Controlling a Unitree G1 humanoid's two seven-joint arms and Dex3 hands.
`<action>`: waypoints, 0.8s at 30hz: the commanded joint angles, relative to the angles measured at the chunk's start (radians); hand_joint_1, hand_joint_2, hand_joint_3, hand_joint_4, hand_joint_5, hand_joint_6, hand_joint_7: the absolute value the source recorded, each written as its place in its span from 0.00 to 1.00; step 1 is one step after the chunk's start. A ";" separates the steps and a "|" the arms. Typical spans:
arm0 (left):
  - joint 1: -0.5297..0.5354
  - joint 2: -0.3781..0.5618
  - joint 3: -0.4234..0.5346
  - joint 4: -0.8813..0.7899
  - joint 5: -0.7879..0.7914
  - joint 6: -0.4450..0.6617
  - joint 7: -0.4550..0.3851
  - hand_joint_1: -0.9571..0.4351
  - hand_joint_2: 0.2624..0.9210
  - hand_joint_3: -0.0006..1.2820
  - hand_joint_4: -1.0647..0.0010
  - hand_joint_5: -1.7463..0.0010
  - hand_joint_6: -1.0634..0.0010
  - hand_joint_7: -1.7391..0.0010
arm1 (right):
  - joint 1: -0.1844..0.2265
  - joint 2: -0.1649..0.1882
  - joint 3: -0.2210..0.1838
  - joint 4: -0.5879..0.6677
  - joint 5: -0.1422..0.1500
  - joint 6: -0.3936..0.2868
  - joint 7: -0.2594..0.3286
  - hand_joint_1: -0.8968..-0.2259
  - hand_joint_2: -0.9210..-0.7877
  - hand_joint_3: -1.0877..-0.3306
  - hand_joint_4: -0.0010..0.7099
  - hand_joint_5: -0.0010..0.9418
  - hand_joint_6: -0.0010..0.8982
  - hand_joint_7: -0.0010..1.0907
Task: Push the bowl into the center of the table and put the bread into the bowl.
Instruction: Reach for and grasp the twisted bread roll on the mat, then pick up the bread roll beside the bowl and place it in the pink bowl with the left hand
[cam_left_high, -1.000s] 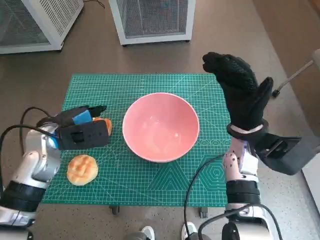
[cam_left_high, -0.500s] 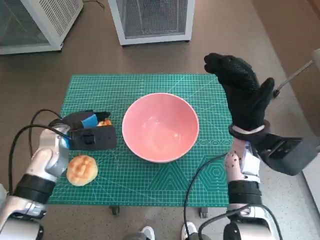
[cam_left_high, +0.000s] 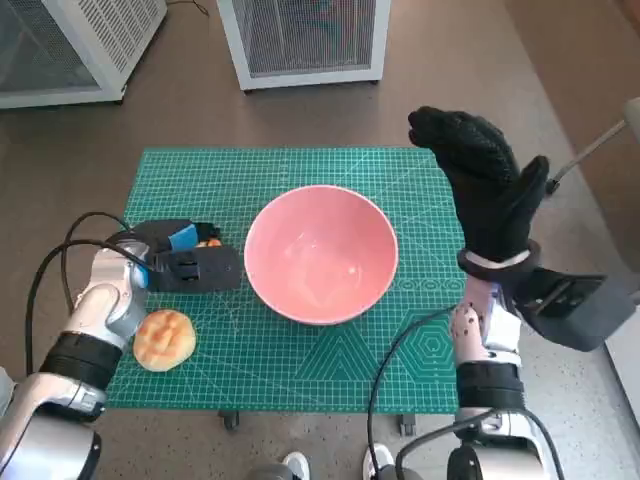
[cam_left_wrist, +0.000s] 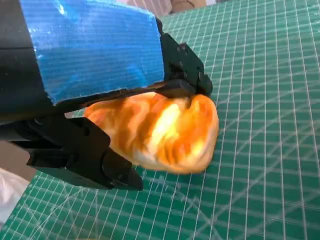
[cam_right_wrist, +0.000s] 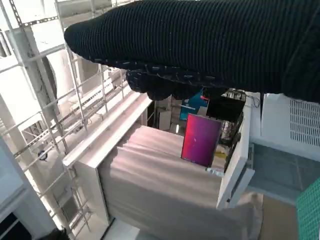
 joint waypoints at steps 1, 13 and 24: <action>-0.010 -0.008 -0.014 0.081 0.009 -0.033 0.032 0.69 0.99 0.11 0.42 0.34 0.50 0.41 | 0.032 -0.001 0.007 -0.007 0.007 0.013 0.012 0.43 0.00 0.59 0.35 0.00 0.39 0.03; -0.020 0.008 -0.008 0.076 0.009 -0.047 0.042 0.69 1.00 0.11 0.46 0.24 0.45 0.33 | 0.040 0.001 0.010 -0.013 0.007 0.016 0.014 0.43 0.00 0.59 0.35 0.00 0.39 0.03; 0.038 0.084 0.095 -0.219 -0.051 0.012 -0.058 0.69 1.00 0.11 0.45 0.27 0.47 0.28 | 0.047 0.002 0.016 -0.029 0.017 0.031 0.018 0.42 0.00 0.59 0.35 0.00 0.39 0.03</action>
